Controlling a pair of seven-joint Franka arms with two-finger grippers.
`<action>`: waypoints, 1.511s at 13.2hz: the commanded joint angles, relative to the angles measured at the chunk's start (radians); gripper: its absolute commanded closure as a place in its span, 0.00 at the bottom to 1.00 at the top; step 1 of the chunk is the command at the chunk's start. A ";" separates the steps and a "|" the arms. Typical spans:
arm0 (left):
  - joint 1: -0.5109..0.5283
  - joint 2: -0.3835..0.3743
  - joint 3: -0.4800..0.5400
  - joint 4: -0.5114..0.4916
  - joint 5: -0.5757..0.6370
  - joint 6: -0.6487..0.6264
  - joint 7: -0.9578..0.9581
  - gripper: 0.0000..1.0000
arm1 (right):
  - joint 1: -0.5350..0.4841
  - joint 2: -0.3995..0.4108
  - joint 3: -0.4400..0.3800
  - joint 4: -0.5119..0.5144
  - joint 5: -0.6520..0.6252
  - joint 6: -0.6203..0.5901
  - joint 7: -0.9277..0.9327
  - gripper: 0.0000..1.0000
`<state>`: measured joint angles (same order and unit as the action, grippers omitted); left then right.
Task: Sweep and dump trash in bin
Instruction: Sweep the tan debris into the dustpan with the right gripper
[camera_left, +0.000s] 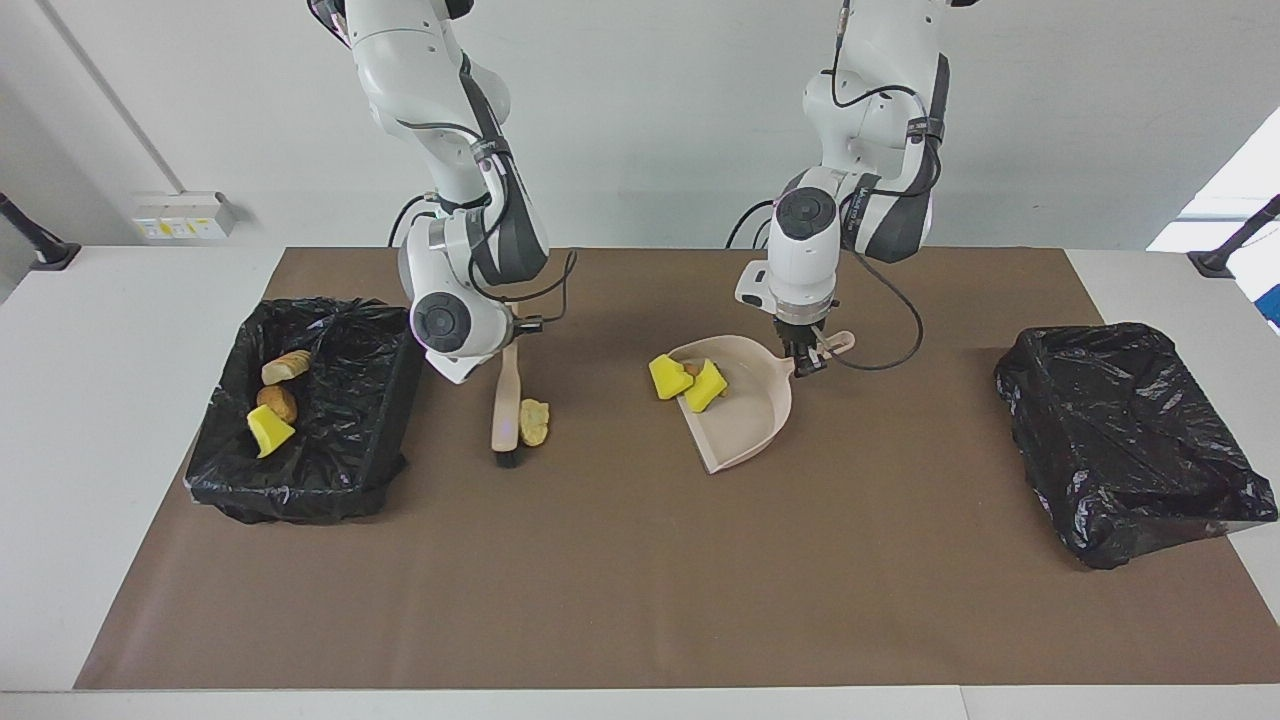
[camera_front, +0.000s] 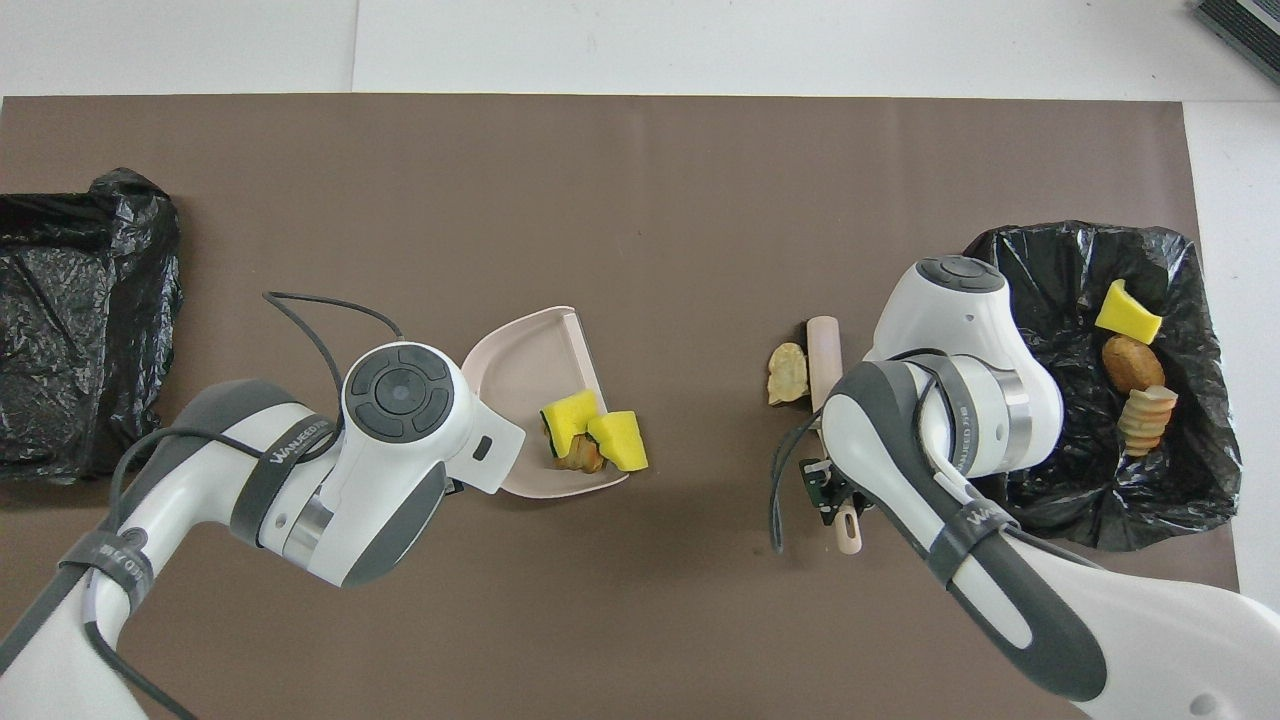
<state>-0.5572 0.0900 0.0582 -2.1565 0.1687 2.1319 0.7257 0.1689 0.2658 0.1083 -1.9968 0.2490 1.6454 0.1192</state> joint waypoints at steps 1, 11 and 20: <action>0.010 -0.029 -0.001 -0.056 -0.008 0.023 -0.008 1.00 | 0.108 -0.026 0.013 -0.019 0.148 0.023 -0.018 1.00; 0.013 -0.035 -0.001 -0.066 -0.012 0.028 -0.003 1.00 | 0.264 -0.046 0.013 0.004 0.595 0.154 0.025 1.00; 0.026 -0.024 -0.001 -0.051 -0.012 0.043 0.170 1.00 | 0.221 -0.188 0.004 -0.054 -0.052 0.024 0.063 1.00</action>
<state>-0.5489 0.0775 0.0620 -2.1747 0.1668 2.1479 0.8093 0.4111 0.1095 0.1052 -1.9969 0.2507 1.6673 0.1872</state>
